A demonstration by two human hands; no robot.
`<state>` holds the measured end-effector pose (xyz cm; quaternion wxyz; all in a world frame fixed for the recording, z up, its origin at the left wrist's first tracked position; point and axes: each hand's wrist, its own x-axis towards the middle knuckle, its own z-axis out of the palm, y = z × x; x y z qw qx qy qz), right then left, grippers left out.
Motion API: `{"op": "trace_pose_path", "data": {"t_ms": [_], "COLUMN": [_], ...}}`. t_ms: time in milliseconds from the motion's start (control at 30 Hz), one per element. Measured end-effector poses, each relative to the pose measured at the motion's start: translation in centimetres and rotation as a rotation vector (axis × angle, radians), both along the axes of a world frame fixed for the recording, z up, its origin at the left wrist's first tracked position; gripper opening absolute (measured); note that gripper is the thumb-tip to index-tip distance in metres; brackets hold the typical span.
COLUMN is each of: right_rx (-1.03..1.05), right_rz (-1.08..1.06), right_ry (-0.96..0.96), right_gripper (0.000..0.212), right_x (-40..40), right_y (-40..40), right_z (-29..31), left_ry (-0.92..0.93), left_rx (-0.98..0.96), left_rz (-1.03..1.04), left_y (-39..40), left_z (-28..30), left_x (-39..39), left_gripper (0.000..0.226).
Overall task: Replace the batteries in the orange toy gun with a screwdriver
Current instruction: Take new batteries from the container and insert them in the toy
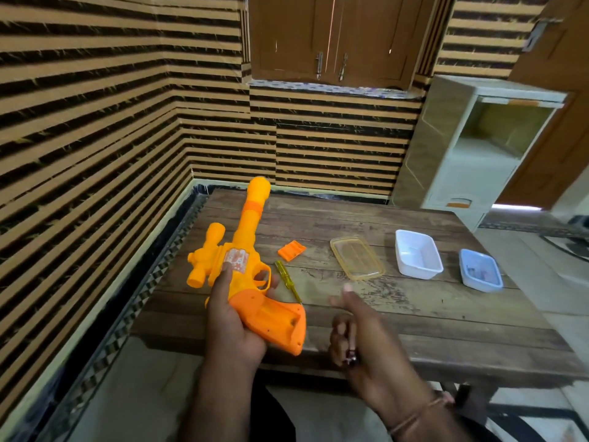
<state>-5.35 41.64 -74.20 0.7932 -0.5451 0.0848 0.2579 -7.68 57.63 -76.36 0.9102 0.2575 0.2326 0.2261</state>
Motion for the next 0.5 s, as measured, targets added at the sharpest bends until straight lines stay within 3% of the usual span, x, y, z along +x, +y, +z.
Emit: {"op": "trace_pose_path", "data": {"t_ms": [67,133,267,400,500], "right_rx": [0.309,0.452,0.514,0.614,0.600], "right_rz": [-0.103,-0.122,-0.068,-0.016,0.004], "right_ry": [0.376,0.475,0.421,0.294,0.246], "right_gripper": [0.017,0.009,0.031,0.094,0.091], "right_x": [0.8,1.1,0.9,0.7,0.1], "right_y": [-1.4,-2.2,-2.1,-1.8,-1.4], "right_z": [0.2,0.4,0.5,0.7,1.0], "left_ry": [-0.025,-0.056,-0.093,-0.107,-0.095], "left_rx": [0.015,0.030,0.043,0.025,0.009], "left_rz": [-0.014,-0.021,-0.048,-0.060,-0.053], "left_y": [-0.5,-0.8,-0.8,-0.7,-0.7], "left_z": [-0.5,-0.9,-1.0,-1.0,-1.2], "left_x": [0.1,0.2,0.5,0.5,0.4], "left_gripper": [0.034,0.039,0.037,0.041,0.042]}}
